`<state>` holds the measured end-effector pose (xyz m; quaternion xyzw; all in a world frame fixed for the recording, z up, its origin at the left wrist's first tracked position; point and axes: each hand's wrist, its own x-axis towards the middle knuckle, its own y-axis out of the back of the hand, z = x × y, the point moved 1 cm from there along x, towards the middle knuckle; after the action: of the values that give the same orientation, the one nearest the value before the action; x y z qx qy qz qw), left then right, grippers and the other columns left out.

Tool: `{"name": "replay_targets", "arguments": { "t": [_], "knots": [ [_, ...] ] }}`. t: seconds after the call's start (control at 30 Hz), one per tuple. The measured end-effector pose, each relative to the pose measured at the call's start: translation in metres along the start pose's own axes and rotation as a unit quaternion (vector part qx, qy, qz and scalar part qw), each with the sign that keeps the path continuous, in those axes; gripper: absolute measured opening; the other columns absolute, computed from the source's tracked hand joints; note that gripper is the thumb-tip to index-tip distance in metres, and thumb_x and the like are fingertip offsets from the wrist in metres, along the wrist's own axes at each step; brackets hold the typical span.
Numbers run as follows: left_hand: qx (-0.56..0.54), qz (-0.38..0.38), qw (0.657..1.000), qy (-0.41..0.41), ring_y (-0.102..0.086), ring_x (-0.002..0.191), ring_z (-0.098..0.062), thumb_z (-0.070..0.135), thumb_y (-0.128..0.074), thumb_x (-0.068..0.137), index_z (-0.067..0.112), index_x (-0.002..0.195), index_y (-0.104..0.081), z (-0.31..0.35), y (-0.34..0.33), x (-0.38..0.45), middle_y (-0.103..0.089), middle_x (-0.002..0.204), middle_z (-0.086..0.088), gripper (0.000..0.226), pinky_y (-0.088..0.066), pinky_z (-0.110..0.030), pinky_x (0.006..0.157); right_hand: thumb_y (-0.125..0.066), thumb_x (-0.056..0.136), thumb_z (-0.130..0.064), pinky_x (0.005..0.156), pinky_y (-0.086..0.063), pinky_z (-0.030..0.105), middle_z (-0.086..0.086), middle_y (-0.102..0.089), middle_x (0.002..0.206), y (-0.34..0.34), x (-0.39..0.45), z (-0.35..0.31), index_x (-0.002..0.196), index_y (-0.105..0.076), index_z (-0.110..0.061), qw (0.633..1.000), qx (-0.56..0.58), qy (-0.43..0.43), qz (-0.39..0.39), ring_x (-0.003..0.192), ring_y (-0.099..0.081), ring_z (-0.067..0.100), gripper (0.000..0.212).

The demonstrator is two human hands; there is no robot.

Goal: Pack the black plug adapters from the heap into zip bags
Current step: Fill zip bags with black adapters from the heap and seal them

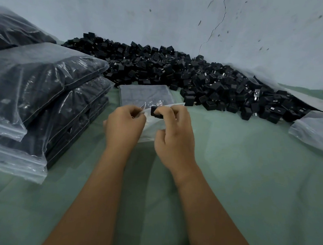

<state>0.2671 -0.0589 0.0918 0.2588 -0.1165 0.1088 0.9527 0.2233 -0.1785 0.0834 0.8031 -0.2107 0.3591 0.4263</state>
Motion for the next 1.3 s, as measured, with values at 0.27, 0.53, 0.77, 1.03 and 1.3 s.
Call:
{"name": "replay_targets", "arguments": {
  "t": [0.27, 0.53, 0.77, 1.03, 1.3],
  "knots": [
    [-0.07, -0.005, 0.994, -0.081, -0.061, 0.066, -0.006, 0.017, -0.066, 0.083, 0.029, 0.079, -0.071, 0.008, 0.001, -0.002, -0.068, 0.073, 0.01, 0.013, -0.051, -0.027, 0.064, -0.052, 0.08, -0.024, 0.078, -0.043, 0.033, 0.005, -0.054, 0.098, -0.006, -0.002, 0.007, 0.116, -0.059, -0.025, 0.975, -0.148, 0.0, -0.164, 0.088, -0.048, 0.022, 0.036],
    [-0.304, 0.086, 0.949, 0.015, -0.057, 0.062, -0.003, 0.024, -0.047, 0.093, 0.012, 0.084, -0.073, -0.003, 0.008, 0.007, -0.066, 0.07, 0.0, 0.03, -0.046, -0.012, 0.058, -0.043, 0.084, -0.029, 0.093, -0.043, 0.035, -0.005, -0.068, 0.097, -0.009, -0.003, 0.01, 0.107, -0.066, -0.035, 0.957, -0.118, -0.022, -0.263, 0.093, -0.057, 0.019, 0.034],
    [-0.195, 0.122, 0.964, 0.134, -0.049, 0.048, 0.009, 0.017, -0.051, 0.088, 0.034, 0.079, -0.062, -0.026, 0.004, 0.019, -0.062, 0.067, 0.018, 0.023, -0.041, -0.014, 0.051, -0.042, 0.086, -0.031, 0.097, -0.039, 0.036, 0.0, -0.067, 0.104, -0.008, -0.005, 0.008, 0.129, -0.052, -0.043, 0.954, -0.082, -0.043, -0.284, 0.101, -0.055, 0.022, 0.046],
    [-0.079, 0.065, 0.985, 0.142, -0.06, 0.101, -0.025, 0.02, -0.052, 0.085, 0.022, 0.106, -0.067, -0.029, -0.002, 0.025, -0.066, 0.089, 0.007, 0.026, -0.051, -0.039, 0.086, -0.04, 0.087, -0.036, 0.092, -0.041, 0.035, -0.003, -0.06, 0.102, -0.022, 0.003, 0.012, 0.102, -0.065, -0.025, 0.943, -0.119, -0.048, -0.306, 0.095, -0.052, 0.019, 0.032],
    [-0.016, 0.041, 0.989, 0.142, -0.056, 0.112, -0.024, 0.015, -0.056, 0.085, 0.025, 0.112, -0.064, -0.029, -0.002, 0.026, -0.066, 0.107, 0.004, 0.03, -0.05, -0.041, 0.093, -0.039, 0.093, -0.032, 0.088, -0.043, 0.038, 0.0, -0.053, 0.103, -0.039, 0.007, 0.009, 0.113, -0.057, -0.036, 0.941, -0.101, -0.069, -0.315, 0.092, -0.049, 0.021, 0.027]
  ]
}}
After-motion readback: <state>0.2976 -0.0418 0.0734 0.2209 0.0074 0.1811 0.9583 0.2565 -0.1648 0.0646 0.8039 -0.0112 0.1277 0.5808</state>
